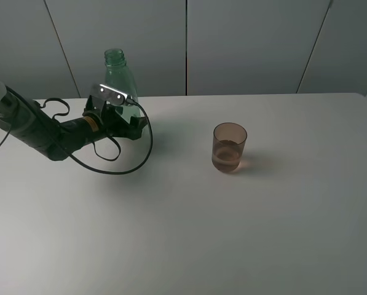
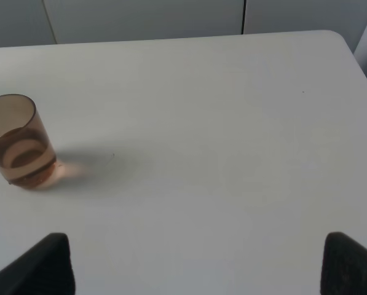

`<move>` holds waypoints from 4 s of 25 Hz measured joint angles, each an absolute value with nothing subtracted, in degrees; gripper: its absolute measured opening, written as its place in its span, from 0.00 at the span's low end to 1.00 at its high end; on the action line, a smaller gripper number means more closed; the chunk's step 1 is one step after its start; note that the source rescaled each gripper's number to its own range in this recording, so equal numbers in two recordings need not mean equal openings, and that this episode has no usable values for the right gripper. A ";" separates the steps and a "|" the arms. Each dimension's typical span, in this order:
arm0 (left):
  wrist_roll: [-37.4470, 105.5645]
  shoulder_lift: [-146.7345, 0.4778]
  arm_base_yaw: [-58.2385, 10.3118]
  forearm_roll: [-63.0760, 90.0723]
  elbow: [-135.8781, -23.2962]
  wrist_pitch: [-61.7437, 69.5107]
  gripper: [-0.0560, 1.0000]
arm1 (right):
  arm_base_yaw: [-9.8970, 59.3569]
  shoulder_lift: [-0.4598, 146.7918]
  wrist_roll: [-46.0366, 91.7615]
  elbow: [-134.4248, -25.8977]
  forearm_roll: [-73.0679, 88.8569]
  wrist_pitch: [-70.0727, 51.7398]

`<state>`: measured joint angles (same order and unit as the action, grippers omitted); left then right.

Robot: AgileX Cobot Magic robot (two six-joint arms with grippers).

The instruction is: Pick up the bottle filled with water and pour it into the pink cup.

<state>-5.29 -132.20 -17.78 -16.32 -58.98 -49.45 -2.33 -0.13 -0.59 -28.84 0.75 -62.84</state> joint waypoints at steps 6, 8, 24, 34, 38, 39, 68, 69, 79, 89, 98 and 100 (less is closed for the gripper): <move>-5.38 -130.65 -17.78 -16.23 -58.49 -46.04 0.97 | -2.33 -0.13 -0.59 -28.84 0.75 -62.84; -5.38 -129.93 -17.78 -16.10 -58.15 -44.90 0.97 | -2.33 -0.13 -0.59 -28.84 0.75 -62.84; -5.38 -122.84 -17.78 -16.11 -52.77 -38.76 0.97 | -2.33 -0.13 -0.59 -28.84 0.75 -62.84; -5.42 -112.82 -17.78 -16.11 -43.30 -26.31 0.97 | -2.33 -0.13 -0.59 -28.84 0.75 -62.84; -4.79 -102.89 -17.66 -16.11 -41.66 -11.93 0.97 | -2.33 -0.13 -0.59 -28.84 0.75 -62.84; -4.07 -100.11 -17.26 -16.11 -41.94 -8.21 0.97 | -2.33 -0.13 -0.59 -28.84 0.75 -62.84; 18.17 -45.95 -6.88 8.51 -45.61 38.09 0.94 | -2.33 -0.13 -0.59 -28.84 0.75 -62.84; 18.17 -43.61 -6.88 8.88 -45.49 40.65 0.94 | -2.33 -0.13 -0.59 -28.84 0.75 -62.84; 13.87 -23.05 -6.88 10.40 -38.80 54.00 0.94 | -2.33 -0.13 -0.59 -28.84 0.75 -62.84; 8.83 -1.95 -6.88 6.40 -32.29 56.37 0.94 | -2.33 -0.13 -0.59 -28.84 0.75 -62.84; 7.09 -0.13 -6.88 6.15 -29.64 61.55 0.94 | -2.33 -0.13 -0.59 -28.84 0.75 -62.84; 6.75 0.00 -6.88 6.15 -29.50 62.06 0.94 | -2.33 -0.13 -0.59 -28.84 0.75 -62.84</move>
